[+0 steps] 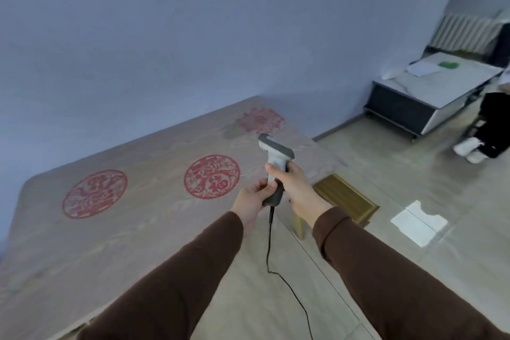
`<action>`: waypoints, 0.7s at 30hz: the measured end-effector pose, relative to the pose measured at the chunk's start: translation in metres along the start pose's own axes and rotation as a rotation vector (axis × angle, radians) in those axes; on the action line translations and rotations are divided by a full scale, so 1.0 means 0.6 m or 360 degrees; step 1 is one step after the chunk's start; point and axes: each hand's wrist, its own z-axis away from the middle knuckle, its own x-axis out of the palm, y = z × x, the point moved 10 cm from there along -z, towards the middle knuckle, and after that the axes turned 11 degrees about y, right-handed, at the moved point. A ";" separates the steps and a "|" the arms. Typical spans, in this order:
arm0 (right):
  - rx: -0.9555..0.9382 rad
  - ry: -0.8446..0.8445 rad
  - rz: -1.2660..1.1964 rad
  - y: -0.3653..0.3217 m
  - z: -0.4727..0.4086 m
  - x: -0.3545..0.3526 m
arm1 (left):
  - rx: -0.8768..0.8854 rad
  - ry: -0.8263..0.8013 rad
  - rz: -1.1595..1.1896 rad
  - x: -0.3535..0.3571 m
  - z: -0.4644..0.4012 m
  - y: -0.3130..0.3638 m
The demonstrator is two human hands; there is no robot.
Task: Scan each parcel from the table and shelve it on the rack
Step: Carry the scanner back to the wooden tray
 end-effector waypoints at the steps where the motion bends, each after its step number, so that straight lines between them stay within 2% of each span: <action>1: 0.0029 0.0045 0.0005 0.006 -0.023 -0.048 | -0.0032 0.0001 0.0007 0.043 -0.022 -0.012; 9: 0.0180 0.0303 -0.0005 0.042 -0.154 -0.314 | -0.0205 -0.0193 -0.0011 0.310 -0.147 -0.097; 15: 0.0334 0.0427 -0.0026 0.090 -0.272 -0.414 | -0.0236 -0.0345 -0.0060 0.426 -0.256 -0.152; 21: 0.0393 0.0496 0.0065 0.143 -0.408 -0.476 | -0.0361 -0.0337 -0.0072 0.496 -0.385 -0.226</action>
